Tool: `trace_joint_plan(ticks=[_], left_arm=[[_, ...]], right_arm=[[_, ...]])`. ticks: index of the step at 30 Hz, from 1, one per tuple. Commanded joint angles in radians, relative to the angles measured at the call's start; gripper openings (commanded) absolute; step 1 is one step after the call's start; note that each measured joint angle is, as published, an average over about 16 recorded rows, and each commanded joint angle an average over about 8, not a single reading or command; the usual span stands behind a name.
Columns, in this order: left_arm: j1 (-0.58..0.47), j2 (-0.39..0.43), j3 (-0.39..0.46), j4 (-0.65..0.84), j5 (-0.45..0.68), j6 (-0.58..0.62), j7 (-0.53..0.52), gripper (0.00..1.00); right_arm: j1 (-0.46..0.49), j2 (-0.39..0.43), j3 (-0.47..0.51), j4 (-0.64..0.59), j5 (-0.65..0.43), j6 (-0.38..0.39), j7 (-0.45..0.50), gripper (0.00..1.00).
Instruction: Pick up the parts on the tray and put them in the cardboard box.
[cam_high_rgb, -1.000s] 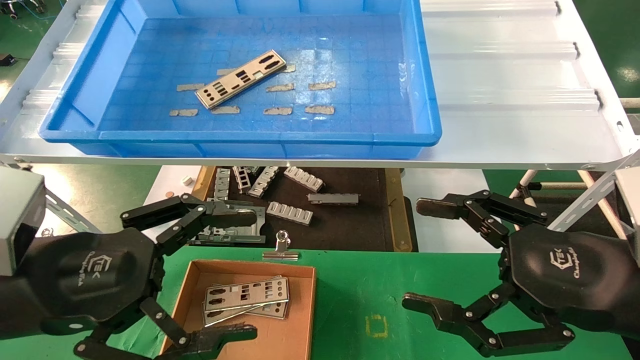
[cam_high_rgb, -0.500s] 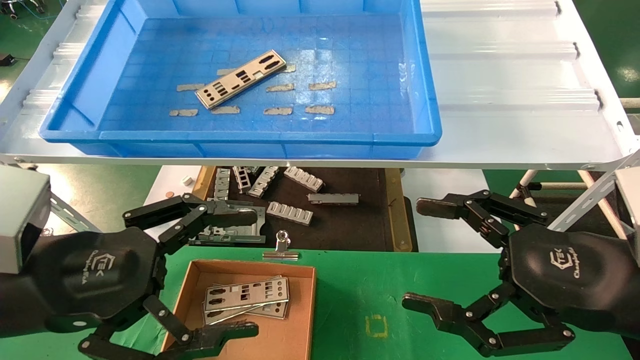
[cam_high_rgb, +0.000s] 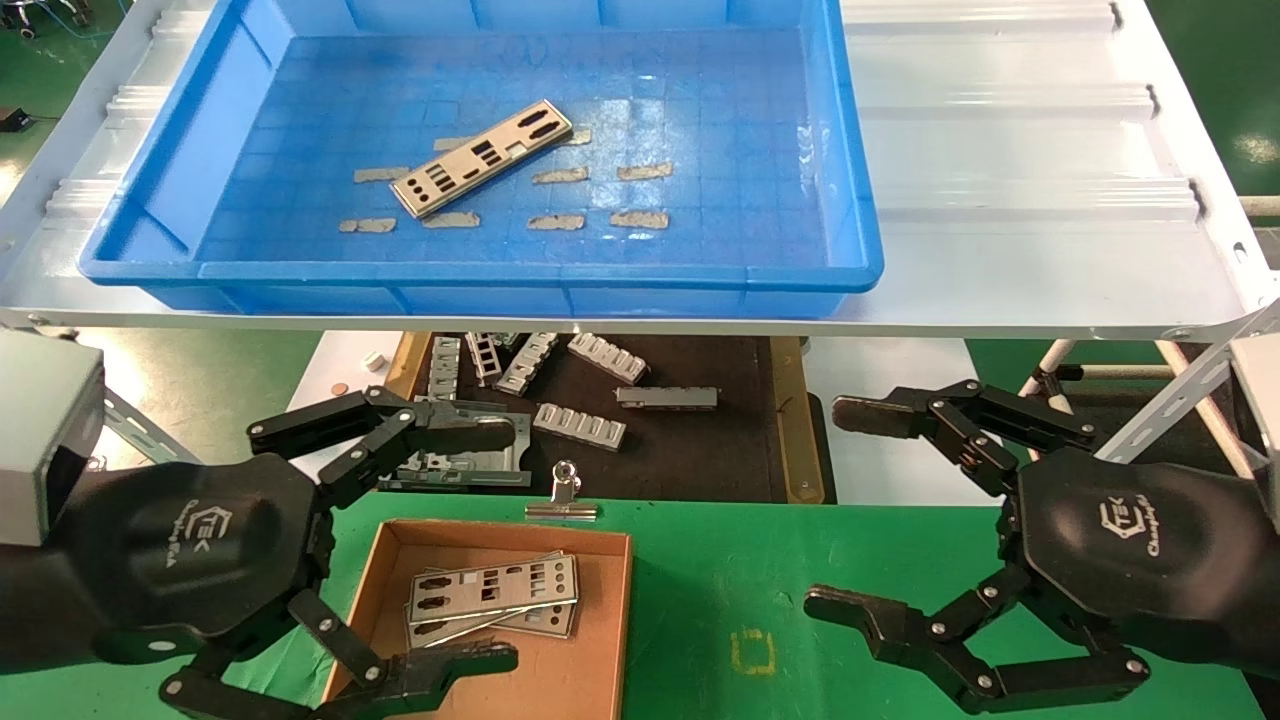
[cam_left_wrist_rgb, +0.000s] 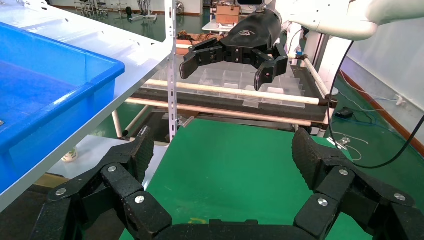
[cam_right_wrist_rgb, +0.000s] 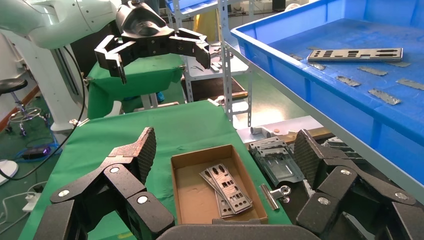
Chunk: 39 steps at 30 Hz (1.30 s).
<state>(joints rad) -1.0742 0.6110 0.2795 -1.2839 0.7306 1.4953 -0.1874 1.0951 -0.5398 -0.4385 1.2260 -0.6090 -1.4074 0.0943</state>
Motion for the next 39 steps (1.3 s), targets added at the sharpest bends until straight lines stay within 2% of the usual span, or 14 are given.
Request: trace_joint_plan(ticks=[1,39], left_arm=[[0.0,0.0,0.0,0.0,0.0,0.0,0.0,1.0],[-0.001,0.001,0.001,0.001,0.001,0.0,0.001,1.0]], right_arm=[[0.0,0.0,0.0,0.0,0.0,0.0,0.0,1.0],[0.0,0.0,0.0,0.0,0.0,0.0,0.0,1.0]])
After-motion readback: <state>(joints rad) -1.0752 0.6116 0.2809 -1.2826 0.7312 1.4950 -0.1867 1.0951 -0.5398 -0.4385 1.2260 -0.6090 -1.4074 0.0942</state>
